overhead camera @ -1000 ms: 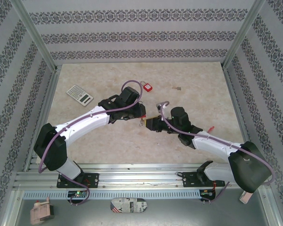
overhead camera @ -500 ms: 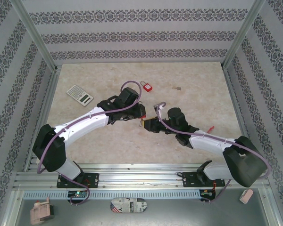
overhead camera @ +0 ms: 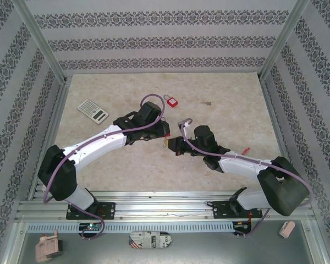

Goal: Unlock with the key

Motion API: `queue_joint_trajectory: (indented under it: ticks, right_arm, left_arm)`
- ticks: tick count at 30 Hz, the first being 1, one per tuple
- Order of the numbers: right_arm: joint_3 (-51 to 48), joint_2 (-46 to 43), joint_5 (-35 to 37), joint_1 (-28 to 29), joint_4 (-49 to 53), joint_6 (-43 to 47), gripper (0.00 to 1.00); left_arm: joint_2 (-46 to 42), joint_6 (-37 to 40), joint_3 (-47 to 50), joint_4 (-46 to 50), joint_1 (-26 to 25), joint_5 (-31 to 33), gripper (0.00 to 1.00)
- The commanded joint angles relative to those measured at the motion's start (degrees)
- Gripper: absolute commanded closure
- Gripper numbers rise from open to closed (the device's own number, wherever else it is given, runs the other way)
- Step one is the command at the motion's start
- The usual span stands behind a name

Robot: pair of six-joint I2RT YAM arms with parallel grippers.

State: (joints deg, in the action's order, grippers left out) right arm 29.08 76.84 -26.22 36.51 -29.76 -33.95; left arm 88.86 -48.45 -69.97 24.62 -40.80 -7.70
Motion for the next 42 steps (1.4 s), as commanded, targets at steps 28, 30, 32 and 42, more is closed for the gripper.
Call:
queue_joint_trajectory:
  ticks: [28, 30, 32, 42]
  right_arm:
    - [7.7, -2.2, -0.1, -3.6, -2.6, 1.1, 1.0]
    - [7.7, -2.0, -0.4, -3.7, -3.0, 1.9, 1.0]
    - [8.0, -1.9, 0.4, -3.7, -2.6, 2.8, 1.0]
    - [8.1, -2.0, -0.9, -5.3, -4.4, 1.9, 1.0]
  left_arm:
    - [1.4, -5.2, 6.5, -7.0, -2.3, -6.1, 1.0]
    - [2.3, -5.9, 6.8, -8.3, -2.4, -8.2, 1.0]
    - [3.0, -5.8, 6.2, -8.0, -2.7, -9.0, 1.0]
    - [1.5, -6.1, 8.3, -12.2, -3.1, -10.2, 1.0]
